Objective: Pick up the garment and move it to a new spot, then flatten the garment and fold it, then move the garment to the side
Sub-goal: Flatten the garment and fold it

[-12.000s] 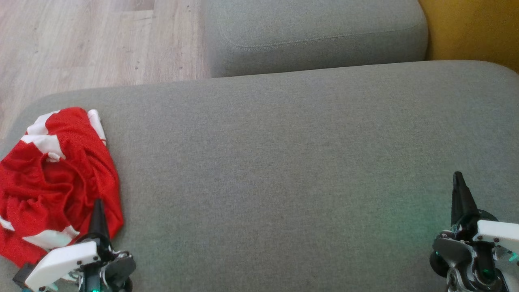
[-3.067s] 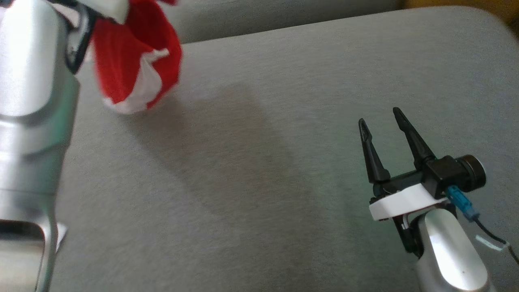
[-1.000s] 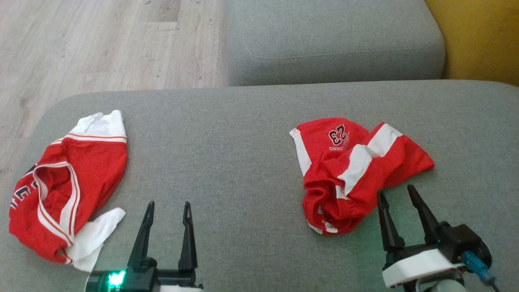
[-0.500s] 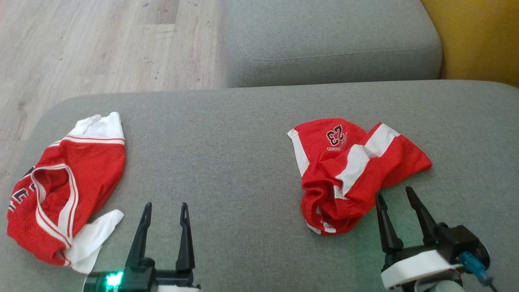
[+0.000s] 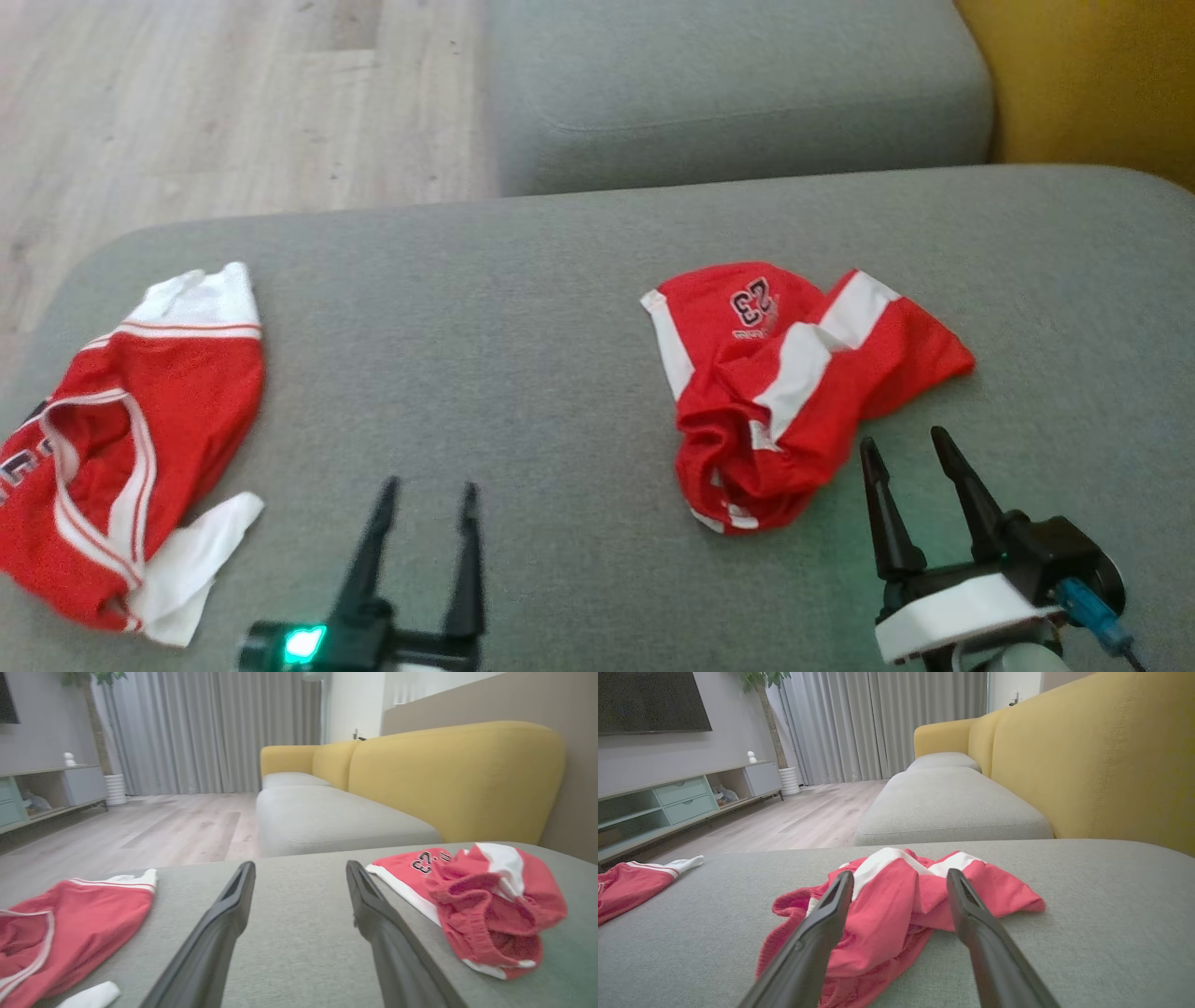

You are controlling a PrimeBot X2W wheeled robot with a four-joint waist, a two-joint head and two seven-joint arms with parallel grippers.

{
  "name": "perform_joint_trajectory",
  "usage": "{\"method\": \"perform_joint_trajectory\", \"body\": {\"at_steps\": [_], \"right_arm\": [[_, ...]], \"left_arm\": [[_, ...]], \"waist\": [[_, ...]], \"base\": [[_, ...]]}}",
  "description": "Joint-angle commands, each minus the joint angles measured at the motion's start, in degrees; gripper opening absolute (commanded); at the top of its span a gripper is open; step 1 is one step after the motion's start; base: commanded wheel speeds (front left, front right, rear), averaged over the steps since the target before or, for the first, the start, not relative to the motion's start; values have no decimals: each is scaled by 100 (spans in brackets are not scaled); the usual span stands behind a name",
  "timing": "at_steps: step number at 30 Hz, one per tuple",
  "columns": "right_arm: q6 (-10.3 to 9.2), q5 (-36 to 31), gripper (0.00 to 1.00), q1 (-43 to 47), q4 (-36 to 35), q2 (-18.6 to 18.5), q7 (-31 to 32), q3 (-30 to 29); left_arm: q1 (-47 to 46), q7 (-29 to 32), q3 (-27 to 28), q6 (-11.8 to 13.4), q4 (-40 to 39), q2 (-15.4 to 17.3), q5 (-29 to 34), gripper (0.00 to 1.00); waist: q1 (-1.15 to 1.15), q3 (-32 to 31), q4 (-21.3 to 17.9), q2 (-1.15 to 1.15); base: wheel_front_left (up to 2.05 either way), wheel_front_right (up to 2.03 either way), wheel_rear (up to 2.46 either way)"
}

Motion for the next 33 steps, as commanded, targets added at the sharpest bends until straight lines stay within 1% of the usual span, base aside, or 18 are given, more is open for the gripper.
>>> {"method": "perform_joint_trajectory", "body": {"at_steps": [1,4,7,10,14,18,24,26,29,33], "right_arm": [[-4,30,100,-242,-184,-19,-20,152],[-4,63,100,-316,-170,-19,-20,127],[-4,45,100,-370,-174,-19,-20,120],[-4,13,100,-424,-180,-19,-20,128],[-4,10,100,-530,-201,-19,-20,136],[-4,25,100,-595,-204,-19,-20,179],[-4,40,100,-653,-214,-19,-20,228],[-4,47,100,-673,-220,-19,-20,239],[-4,46,100,-705,-222,-19,-20,273],[-4,48,100,-724,-231,-19,-20,301]], "left_arm": [[-438,-36,26,-44,-82,-42,-31,100],[-743,-36,-295,-132,119,-42,-324,100],[-1094,-36,-721,-291,363,-42,-733,100],[-1420,-36,-1181,-490,643,-42,-1304,100],[-1818,-21,-1838,-764,1071,-42,-2268,100],[-2180,231,-2347,-875,1438,-42,-3017,100],[-2498,377,-2720,-1064,1626,-42,-4111,100],[-2603,400,-2794,-1087,1700,-42,-4370,100],[-2810,313,-2820,-986,1914,-42,-4500,100],[-3019,156,-2815,-932,2163,-42,-4618,100]], "waist": [[0,74,-139,0],[0,163,-372,0],[0,256,-624,0],[0,382,-877,0],[0,573,-1193,0],[0,717,-1459,0],[0,877,-1691,0],[0,908,-1740,0],[0,953,-1805,0],[0,985,-1867,0]], "base": [[0,0,0],[0,0,0],[0,0,0],[0,0,0],[0,0,0],[0,0,0],[0,0,0],[0,0,0],[0,0,0],[0,0,0]]}}
